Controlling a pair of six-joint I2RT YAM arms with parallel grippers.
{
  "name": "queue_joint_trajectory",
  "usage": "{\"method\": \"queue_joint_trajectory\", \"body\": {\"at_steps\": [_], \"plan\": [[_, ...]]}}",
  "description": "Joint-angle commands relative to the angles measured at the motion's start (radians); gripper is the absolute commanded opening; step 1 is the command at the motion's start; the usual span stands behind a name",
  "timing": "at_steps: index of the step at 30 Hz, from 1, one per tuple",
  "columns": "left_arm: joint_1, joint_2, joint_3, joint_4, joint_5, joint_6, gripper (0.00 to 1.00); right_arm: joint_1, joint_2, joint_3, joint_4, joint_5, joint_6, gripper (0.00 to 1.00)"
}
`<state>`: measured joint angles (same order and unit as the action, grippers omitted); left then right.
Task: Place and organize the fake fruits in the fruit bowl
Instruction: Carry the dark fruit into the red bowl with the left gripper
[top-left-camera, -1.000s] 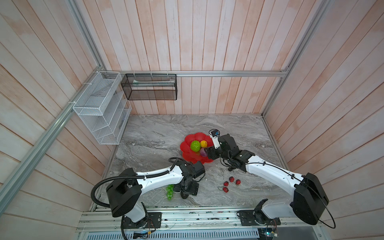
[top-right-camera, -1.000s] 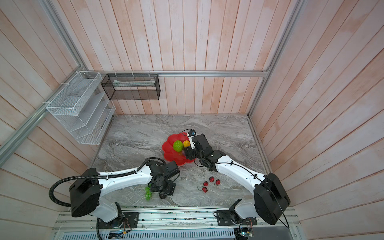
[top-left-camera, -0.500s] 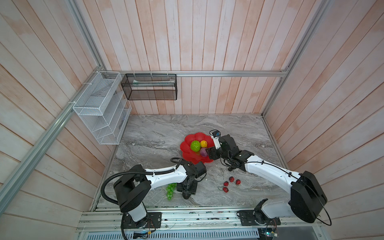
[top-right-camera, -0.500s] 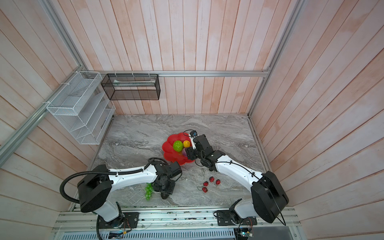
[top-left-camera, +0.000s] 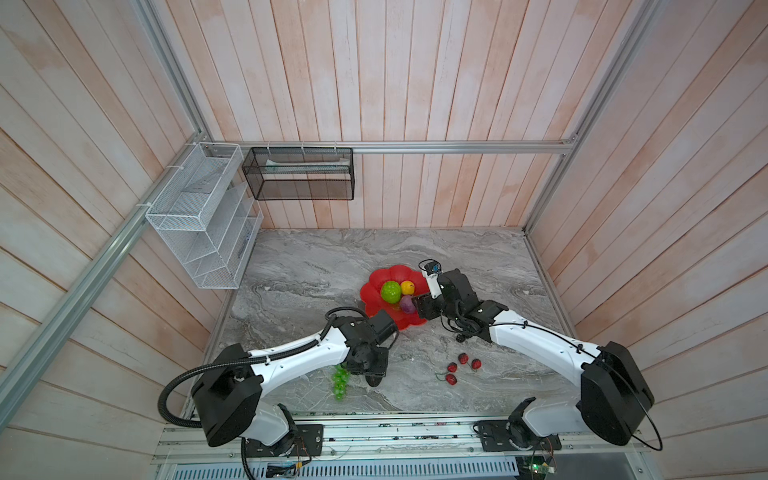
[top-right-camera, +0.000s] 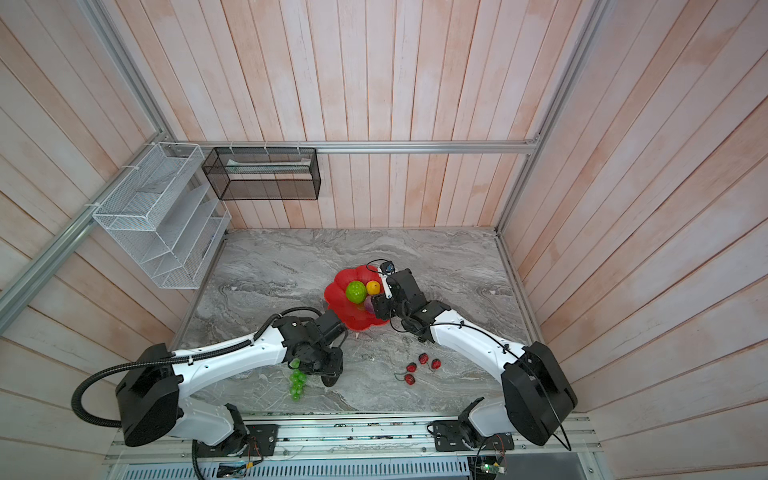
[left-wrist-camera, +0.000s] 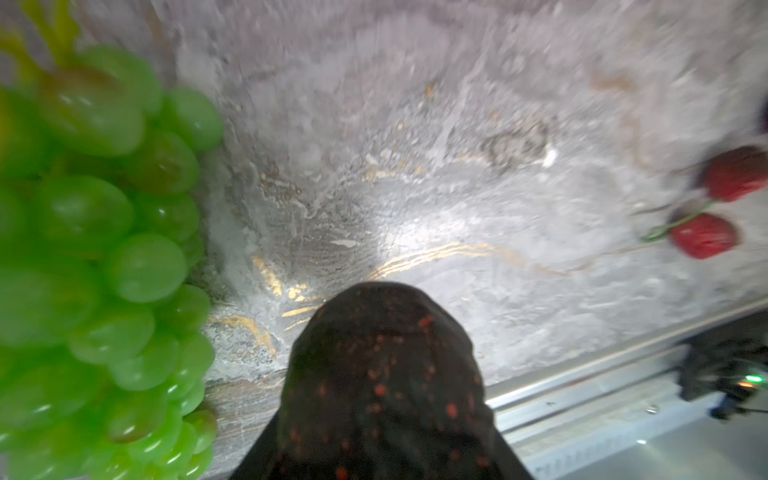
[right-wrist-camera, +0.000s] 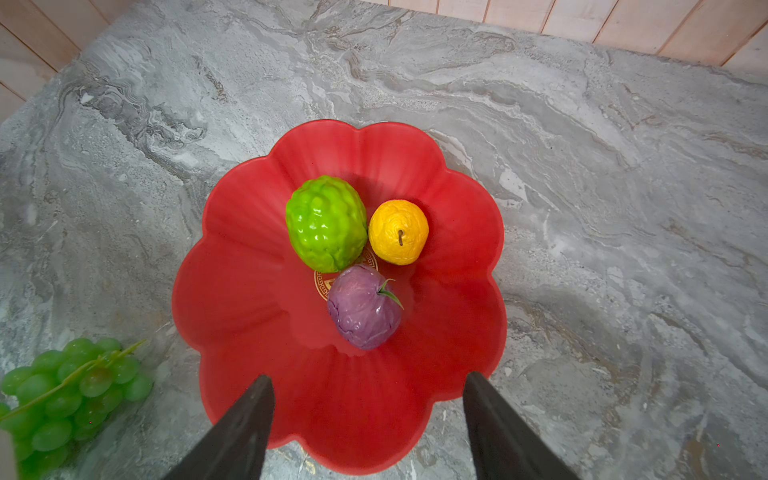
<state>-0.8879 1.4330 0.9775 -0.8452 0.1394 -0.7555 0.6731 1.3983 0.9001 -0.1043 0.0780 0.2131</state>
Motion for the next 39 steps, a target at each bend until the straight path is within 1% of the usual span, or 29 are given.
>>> {"method": "queue_joint_trajectory", "body": {"at_steps": [1,3,8,10,13,14,19,21,24,28,35,39], "plan": [[0.053,-0.031,0.088,0.069,0.066,0.029,0.41,-0.004,-0.056,0.006,0.035,0.027,-0.008,0.72],[0.094,-0.007,0.156,0.067,0.081,0.055,0.41,-0.010,-0.070,-0.001,0.063,0.032,-0.020,0.72],[0.205,0.084,0.280,0.132,0.159,0.102,0.41,-0.033,-0.047,0.036,0.040,0.002,-0.037,0.72],[0.244,0.133,0.322,0.152,0.175,0.078,0.41,-0.034,-0.048,0.036,0.041,-0.001,-0.033,0.72],[0.287,0.186,0.313,0.217,0.209,-0.005,0.39,-0.037,-0.055,0.023,0.052,-0.008,-0.016,0.72],[0.289,0.197,0.301,0.248,0.214,-0.032,0.36,-0.040,-0.056,0.017,0.054,-0.010,-0.010,0.72],[0.290,0.247,0.231,0.427,0.236,-0.207,0.35,-0.044,-0.064,-0.014,0.070,-0.035,0.009,0.72],[0.290,0.261,0.209,0.481,0.243,-0.250,0.35,-0.045,-0.068,-0.022,0.075,-0.046,0.007,0.72],[0.289,0.280,0.189,0.510,0.213,-0.315,0.35,-0.053,-0.073,-0.034,0.078,-0.061,-0.002,0.72],[0.291,0.297,0.135,0.610,0.197,-0.429,0.35,-0.069,-0.076,-0.046,0.087,-0.099,-0.007,0.72],[0.290,0.363,0.146,0.615,0.148,-0.495,0.37,-0.079,-0.089,-0.069,0.099,-0.123,-0.011,0.72],[0.290,0.391,0.163,0.614,0.125,-0.512,0.37,-0.092,-0.102,-0.092,0.103,-0.140,-0.011,0.72]]}}
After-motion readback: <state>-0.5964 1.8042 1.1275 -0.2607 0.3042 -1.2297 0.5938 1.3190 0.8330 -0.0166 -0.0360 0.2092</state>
